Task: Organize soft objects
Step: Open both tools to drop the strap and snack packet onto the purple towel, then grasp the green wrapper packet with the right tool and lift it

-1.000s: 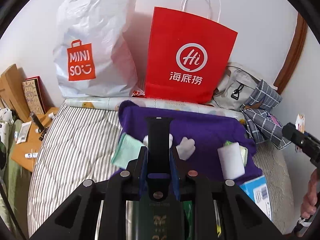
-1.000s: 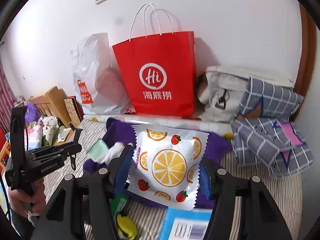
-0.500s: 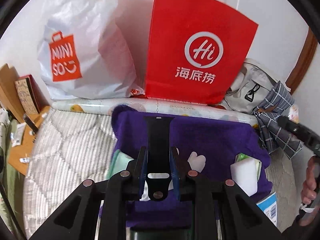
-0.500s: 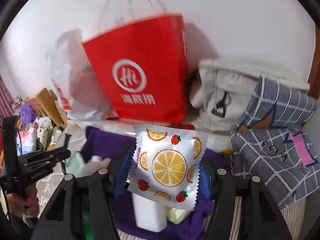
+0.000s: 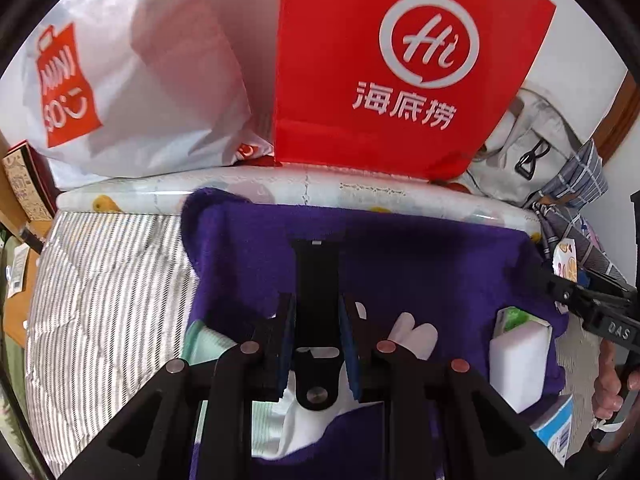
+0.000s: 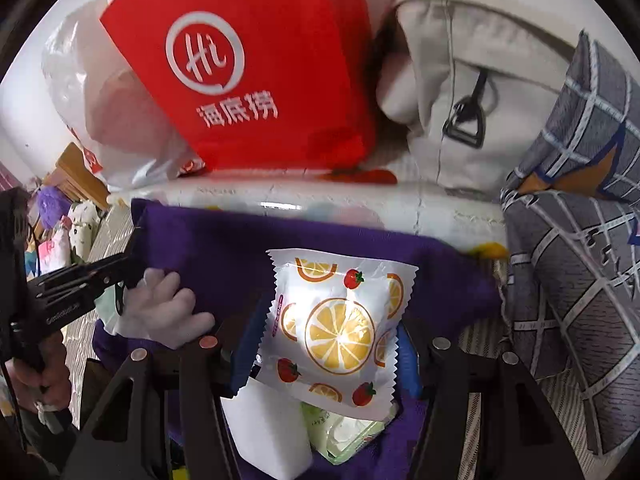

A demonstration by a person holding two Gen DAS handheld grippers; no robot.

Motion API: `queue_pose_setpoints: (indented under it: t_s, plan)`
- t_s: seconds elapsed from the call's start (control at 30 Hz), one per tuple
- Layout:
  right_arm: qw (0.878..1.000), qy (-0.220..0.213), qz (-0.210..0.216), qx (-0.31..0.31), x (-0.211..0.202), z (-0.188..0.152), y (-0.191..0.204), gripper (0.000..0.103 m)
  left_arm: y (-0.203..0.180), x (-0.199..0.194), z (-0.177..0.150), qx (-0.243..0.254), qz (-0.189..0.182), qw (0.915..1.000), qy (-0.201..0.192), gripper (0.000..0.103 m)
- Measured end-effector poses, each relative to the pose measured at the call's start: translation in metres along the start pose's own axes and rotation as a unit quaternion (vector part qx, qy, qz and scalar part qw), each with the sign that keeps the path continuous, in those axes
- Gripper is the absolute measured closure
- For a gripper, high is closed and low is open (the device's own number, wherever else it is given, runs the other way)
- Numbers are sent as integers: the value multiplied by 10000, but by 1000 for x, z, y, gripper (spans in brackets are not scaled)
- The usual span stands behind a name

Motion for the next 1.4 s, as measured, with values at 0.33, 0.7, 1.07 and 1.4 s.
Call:
queue_pose_setpoints:
  t_s: [0.33,0.7,1.07,1.4]
  plan:
    - [9993,365,60,41,28,-6,-2,45,-11,18,0,75,-189,9996,197,81]
    - [9994,323,-88,-36,25,-4,-3,32,-15,5,3,133,-205,9997,50,67]
    - [9988,-425,211,-116,-49,-42,44,32,5,-68,-20,171,139,9989,-422,49]
    - [9967,2,688,-424,-53,-149,120,44,35,-107,-71,-148,-18,9987,-492,48]
Point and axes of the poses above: each gripper's, at about its wrist camera, not at the fingertips, and x roughly the way its jaws point, y to its left, z to its top, the point moved 5 cm from there along x, roughly the way its jaws point, and after that the axes turned 4 degrees about x, right-handed, at the moved point
